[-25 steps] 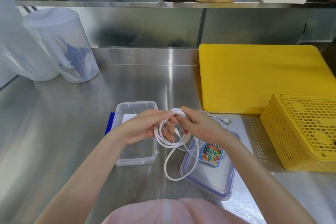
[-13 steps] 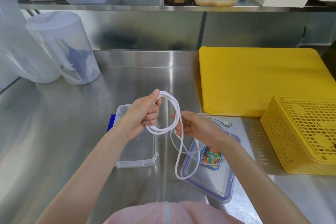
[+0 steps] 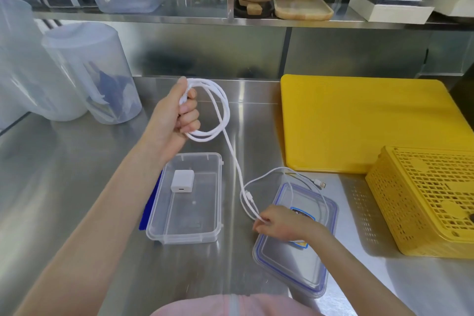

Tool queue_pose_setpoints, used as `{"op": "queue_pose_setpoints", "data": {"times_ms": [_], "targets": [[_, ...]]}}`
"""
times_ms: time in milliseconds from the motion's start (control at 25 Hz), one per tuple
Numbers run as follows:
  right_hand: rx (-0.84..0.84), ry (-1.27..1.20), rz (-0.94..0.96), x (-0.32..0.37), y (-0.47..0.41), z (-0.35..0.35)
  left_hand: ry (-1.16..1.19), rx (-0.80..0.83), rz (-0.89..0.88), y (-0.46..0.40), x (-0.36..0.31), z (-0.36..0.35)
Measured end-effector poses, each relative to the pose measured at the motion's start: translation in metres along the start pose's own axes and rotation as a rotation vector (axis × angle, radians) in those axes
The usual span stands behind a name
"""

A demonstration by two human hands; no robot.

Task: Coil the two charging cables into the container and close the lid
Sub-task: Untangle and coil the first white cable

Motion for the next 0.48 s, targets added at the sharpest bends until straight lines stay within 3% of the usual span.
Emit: {"op": "queue_pose_setpoints", "data": {"times_ms": [80, 160, 320, 480], "targets": [[-0.109, 0.067, -0.047, -0.002, 0.003, 0.011, -0.02, 0.007, 0.025, 0.002, 0.008, 0.0], [-0.247, -0.055, -0.057, 0.001, 0.013, 0.029, -0.024, 0.018, 0.059, 0.004, 0.018, 0.001], [-0.49, -0.717, 0.063, -0.001, 0.026, 0.064, -0.013, 0.069, 0.136, 0.012, 0.036, -0.005], [-0.487, -1.597, 0.191, -0.001, 0.023, 0.073, -0.032, 0.171, 0.237, 0.022, 0.057, -0.022]]}}
Point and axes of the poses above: each hand's wrist, its own y-axis away from the middle knuckle, its own z-axis out of the back of the hand, x = y × z, the point moved 7 cm from there along -y, towards the middle knuckle, and after that the axes turned 8 degrees about x, right-handed, at the moved point
